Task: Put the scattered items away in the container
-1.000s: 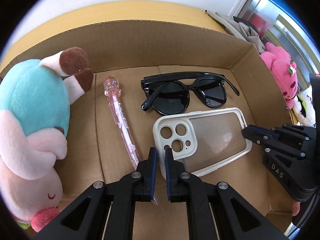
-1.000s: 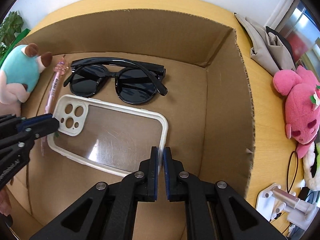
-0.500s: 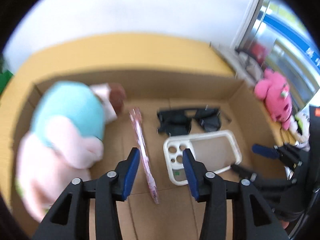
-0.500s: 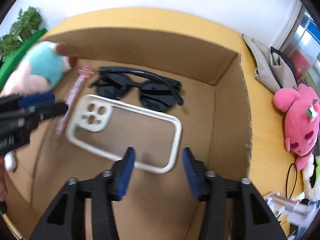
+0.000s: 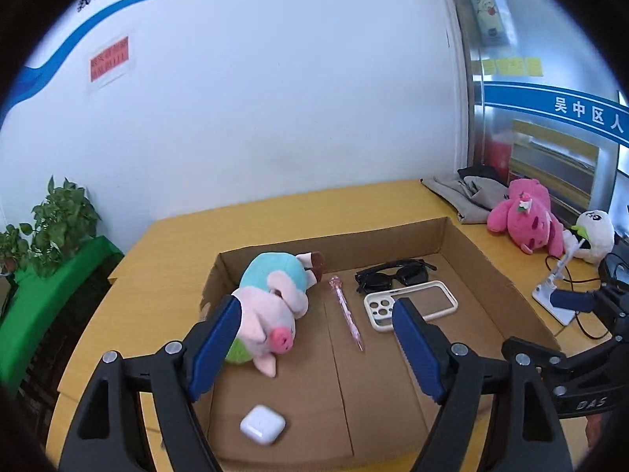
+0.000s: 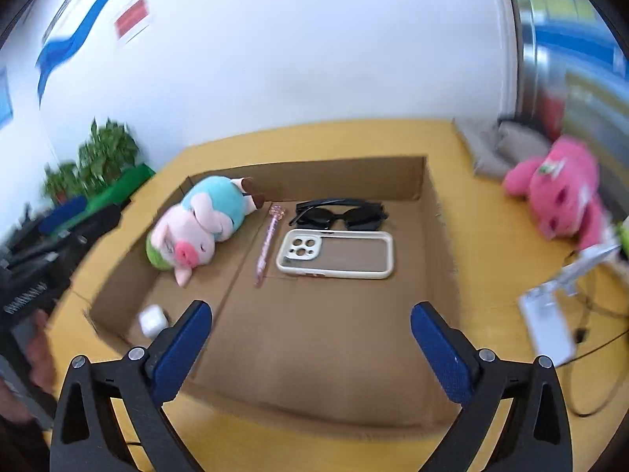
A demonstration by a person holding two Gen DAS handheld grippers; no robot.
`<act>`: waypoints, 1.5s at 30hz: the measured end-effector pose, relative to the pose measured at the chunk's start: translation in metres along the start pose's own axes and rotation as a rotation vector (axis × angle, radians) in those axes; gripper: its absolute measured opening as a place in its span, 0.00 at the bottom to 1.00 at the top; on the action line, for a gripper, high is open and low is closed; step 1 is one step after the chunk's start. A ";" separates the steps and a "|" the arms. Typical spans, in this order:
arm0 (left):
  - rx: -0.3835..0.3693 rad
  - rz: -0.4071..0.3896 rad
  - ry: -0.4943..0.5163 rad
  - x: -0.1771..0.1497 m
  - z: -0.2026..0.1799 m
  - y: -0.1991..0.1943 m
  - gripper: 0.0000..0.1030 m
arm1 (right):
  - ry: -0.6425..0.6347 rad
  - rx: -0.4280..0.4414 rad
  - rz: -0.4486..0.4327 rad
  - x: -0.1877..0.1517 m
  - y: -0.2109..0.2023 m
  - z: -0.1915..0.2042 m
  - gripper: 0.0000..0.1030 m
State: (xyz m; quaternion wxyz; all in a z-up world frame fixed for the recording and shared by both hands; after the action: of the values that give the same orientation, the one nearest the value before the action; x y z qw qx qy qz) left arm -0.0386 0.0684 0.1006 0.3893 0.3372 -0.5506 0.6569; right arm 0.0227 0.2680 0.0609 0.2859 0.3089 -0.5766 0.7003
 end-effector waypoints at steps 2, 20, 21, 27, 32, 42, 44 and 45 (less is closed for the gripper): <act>0.000 -0.011 -0.027 -0.005 0.001 -0.016 0.77 | -0.049 -0.058 -0.022 -0.005 -0.012 0.009 1.00; -0.050 0.023 -0.058 -0.043 -0.013 -0.035 0.77 | -0.032 -0.097 -0.059 -0.033 -0.040 0.020 1.00; -0.052 0.030 -0.065 -0.044 -0.013 -0.033 0.77 | -0.027 -0.098 -0.056 -0.034 -0.039 0.018 1.00; -0.061 0.071 -0.118 -0.054 -0.006 -0.022 0.77 | -0.013 -0.103 -0.044 -0.038 -0.031 0.015 1.00; -0.019 0.069 -0.136 -0.056 0.002 -0.020 0.77 | -0.015 -0.092 -0.035 -0.039 -0.025 0.018 1.00; 0.023 0.098 -0.126 -0.065 0.007 -0.013 0.77 | -0.019 -0.085 -0.027 -0.042 -0.020 0.021 1.00; 0.033 0.098 -0.126 -0.065 0.007 -0.012 0.77 | -0.016 -0.086 -0.022 -0.042 -0.018 0.020 1.00; 0.031 0.099 -0.125 -0.066 0.007 -0.012 0.77 | -0.016 -0.086 -0.020 -0.043 -0.018 0.020 1.00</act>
State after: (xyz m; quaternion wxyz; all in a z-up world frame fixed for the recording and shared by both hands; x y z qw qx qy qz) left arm 0.0031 0.0537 0.0499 0.3160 0.3558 -0.5798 0.6614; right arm 0.0660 0.2498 0.0423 0.3012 0.3076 -0.6053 0.6696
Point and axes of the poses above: each gripper's, at about its wrist camera, not at the fingertips, and y roughly the way its jaws point, z to its left, x to its top, the point moved 7 cm from there along y, roughly the way its jaws point, and after that the axes turned 8 degrees about x, right-handed, at the moved point
